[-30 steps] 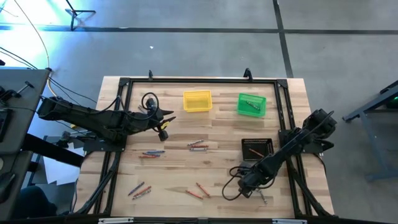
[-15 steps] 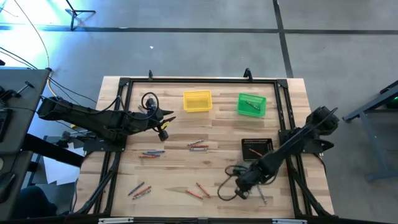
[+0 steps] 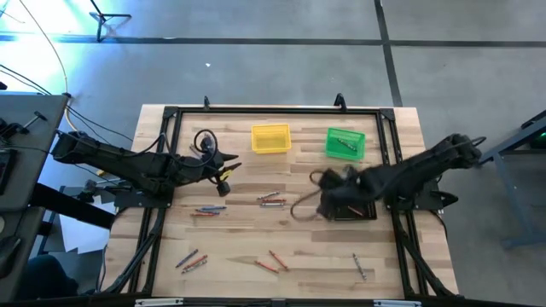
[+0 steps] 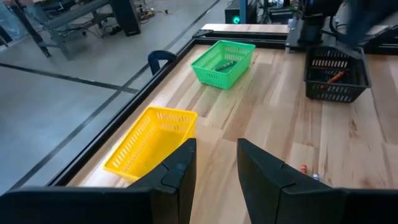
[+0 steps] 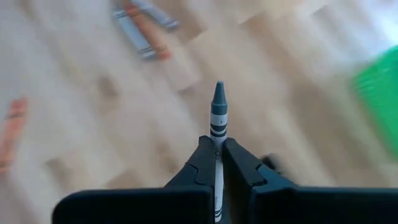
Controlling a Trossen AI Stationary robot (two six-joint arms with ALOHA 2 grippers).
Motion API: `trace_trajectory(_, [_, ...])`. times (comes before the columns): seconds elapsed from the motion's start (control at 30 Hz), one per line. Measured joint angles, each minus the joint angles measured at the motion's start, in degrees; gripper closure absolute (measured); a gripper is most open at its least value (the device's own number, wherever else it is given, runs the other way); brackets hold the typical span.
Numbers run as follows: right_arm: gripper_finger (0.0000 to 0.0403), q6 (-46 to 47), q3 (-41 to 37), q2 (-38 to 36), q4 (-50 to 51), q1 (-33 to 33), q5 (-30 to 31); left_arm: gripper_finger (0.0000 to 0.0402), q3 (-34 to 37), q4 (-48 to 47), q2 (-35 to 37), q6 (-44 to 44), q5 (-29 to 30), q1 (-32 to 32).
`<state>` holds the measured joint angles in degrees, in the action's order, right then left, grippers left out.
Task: Sort crayons
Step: Put the gray crayon into the green basket
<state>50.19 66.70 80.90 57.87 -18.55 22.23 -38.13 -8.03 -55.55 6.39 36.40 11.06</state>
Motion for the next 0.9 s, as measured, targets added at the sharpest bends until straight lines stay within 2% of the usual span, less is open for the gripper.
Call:
trace_trajectory(0.23, [0.0402, -10.61, -0.02, -4.0, 4.04, 13.82, 2.19, 0.03, 0.0, -0.96, 0.0, 1.06, 0.03, 1.15])
trace_trajectory(0.5, [0.0402, -20.56, -0.02, -4.07, 6.46, 26.56, 2.21, 0.03, 0.0, -1.29, 0.0, 3.55, 0.02, 1.5])
trace_trajectory(0.7, [0.0402, -25.02, -0.02, -4.04, 7.24, 35.22, 6.11, 0.03, 0.04, -1.17, -1.42, 5.53, 0.01, 1.5])
trace_trajectory(0.9, [0.0401, -27.74, -0.02, -4.04, 7.26, 42.05, 6.62, 0.03, 0.04, -1.18, -4.81, 5.57, -0.17, 1.5])
